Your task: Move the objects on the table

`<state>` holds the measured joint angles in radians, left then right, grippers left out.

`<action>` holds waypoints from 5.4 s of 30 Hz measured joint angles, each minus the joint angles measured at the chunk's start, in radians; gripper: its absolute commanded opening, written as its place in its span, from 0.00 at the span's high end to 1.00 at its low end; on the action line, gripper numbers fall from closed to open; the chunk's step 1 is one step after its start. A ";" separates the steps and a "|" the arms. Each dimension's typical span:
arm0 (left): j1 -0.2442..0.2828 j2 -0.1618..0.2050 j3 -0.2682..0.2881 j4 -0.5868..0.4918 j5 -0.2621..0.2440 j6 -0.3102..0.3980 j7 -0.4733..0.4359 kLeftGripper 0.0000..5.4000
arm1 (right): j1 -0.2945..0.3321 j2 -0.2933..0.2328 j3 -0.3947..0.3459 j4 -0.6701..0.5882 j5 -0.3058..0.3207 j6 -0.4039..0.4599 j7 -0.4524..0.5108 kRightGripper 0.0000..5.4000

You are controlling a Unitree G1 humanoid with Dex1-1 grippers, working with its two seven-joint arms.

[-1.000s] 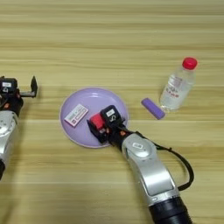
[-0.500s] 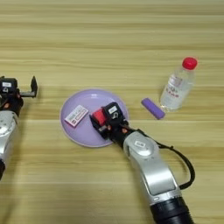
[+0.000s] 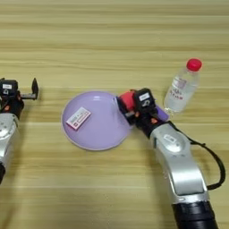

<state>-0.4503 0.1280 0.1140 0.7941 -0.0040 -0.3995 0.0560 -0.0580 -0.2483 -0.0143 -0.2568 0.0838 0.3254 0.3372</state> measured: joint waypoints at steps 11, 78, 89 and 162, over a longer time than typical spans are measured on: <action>0.000 0.000 -0.001 0.000 0.000 0.000 0.002 0.00 | 0.030 -0.032 -0.048 0.013 0.001 0.016 -0.002 0.57; -0.002 0.003 0.003 0.003 -0.002 0.000 -0.009 0.00 | 0.002 0.024 -0.080 0.054 0.100 -0.255 -0.030 0.01; -0.002 0.001 0.001 0.004 -0.002 0.000 -0.003 0.00 | -0.060 0.005 -0.217 0.057 0.066 -0.400 -0.143 0.01; 0.007 -0.016 0.004 -0.056 -0.003 0.021 -0.013 0.00 | -0.322 -0.074 -0.275 0.652 0.158 -0.334 -0.069 0.44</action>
<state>-0.4431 0.1117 0.1179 0.7378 -0.0067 -0.3788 0.0429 -0.3803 -0.3221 -0.2892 0.3956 0.2417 -0.0084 0.2683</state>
